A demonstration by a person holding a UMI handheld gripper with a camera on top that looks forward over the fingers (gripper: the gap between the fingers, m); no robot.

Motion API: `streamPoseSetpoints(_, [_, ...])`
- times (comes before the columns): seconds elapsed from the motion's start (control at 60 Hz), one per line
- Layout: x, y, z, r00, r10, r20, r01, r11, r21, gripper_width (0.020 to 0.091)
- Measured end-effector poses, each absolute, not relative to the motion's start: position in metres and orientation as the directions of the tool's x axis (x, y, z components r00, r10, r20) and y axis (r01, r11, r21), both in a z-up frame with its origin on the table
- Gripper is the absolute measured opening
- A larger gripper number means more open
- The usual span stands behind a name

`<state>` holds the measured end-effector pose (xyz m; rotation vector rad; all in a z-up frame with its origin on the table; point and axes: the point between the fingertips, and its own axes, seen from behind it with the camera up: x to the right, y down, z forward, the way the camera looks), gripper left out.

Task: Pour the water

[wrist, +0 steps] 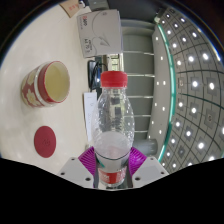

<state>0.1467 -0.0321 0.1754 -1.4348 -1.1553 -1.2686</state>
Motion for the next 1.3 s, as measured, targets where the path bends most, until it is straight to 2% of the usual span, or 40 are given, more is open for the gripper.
streamPoseSetpoints(0.15, [0.132,-0.014,0.187,-0.235,0.053,0.971,0.957,-0.165,0.241,0.038])
streamPoseSetpoints(0.283, [0.118,-0.005,0.187,-0.415,0.037,0.909,0.9,-0.128,0.416,0.0386])
streamPoseSetpoints(0.5, [0.111,0.007,0.181,-0.415,0.054,0.908,0.903,-0.098,0.419,0.0386])
streamPoseSetpoints(0.617, [0.112,0.006,0.187,-0.246,0.062,0.967,0.962,-0.106,0.252,0.0387])
streamPoseSetpoints(0.783, [0.12,-0.003,0.198,0.215,0.087,0.973,0.968,-0.148,-0.201,0.0389])
streamPoseSetpoints(0.883, [0.114,-0.007,0.201,0.523,0.096,0.847,0.848,-0.161,-0.505,0.0391])
streamPoseSetpoints(1.0, [0.106,-0.009,0.186,0.81,0.173,0.561,0.586,-0.189,-0.788,0.039])
streamPoseSetpoints(1.133, [0.107,-0.013,0.149,0.937,0.21,0.28,0.33,-0.26,-0.908,0.0391])
streamPoseSetpoints(1.3, [0.111,-0.014,0.097,0.973,0.224,0.047,0.124,-0.343,-0.931,0.0392])
